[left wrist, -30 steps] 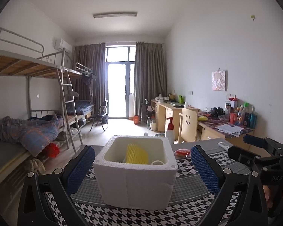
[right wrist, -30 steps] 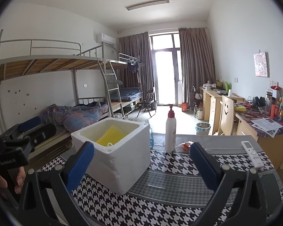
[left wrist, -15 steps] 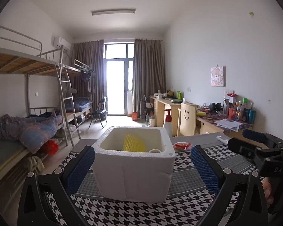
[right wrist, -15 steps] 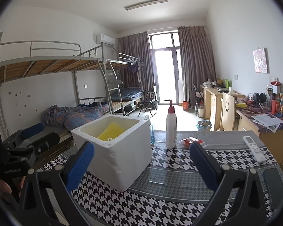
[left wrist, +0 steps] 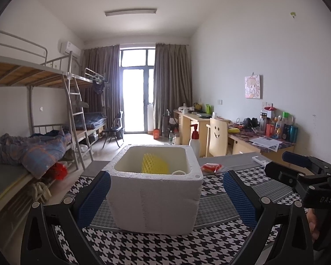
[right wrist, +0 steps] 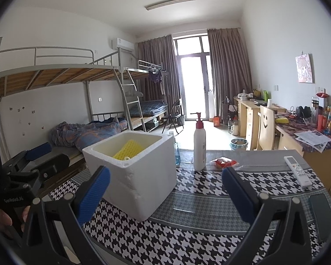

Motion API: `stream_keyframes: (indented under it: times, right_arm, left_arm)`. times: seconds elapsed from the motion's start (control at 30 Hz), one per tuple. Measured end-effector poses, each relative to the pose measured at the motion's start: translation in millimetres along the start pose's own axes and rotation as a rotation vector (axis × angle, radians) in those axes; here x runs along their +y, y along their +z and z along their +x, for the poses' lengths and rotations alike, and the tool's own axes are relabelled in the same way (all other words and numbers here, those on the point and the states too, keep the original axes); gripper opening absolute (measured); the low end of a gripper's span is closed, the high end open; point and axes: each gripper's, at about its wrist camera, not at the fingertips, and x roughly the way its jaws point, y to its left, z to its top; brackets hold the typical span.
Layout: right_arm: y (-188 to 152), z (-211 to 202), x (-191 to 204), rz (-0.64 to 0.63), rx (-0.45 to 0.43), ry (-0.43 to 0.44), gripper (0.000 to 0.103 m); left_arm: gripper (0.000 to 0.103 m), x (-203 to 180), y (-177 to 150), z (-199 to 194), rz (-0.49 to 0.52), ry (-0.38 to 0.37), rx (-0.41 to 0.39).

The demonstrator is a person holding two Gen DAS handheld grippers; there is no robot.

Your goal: Organize soft objects

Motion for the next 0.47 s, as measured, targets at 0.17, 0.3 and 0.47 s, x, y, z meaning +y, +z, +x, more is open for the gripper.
stream_keyframes:
  times: [0.17, 0.3, 0.47]
  right_arm:
    - [-1.2, 0.5, 0.7, -0.001, 0.007, 0.000, 0.102]
    - [-0.1, -0.3, 0.2, 0.000, 0.004, 0.002, 0.102]
    - [0.4, 1.8, -0.1, 0.001, 0.010, 0.003, 0.102]
  left_arm:
    - [0.102, -0.2, -1.0, 0.2, 0.000, 0.002, 0.002]
    - [0.102, -0.5, -1.2, 0.3, 0.008, -0.001, 0.004]
    - [0.102, -0.1, -3.1, 1.5, 0.016, 0.004, 0.006]
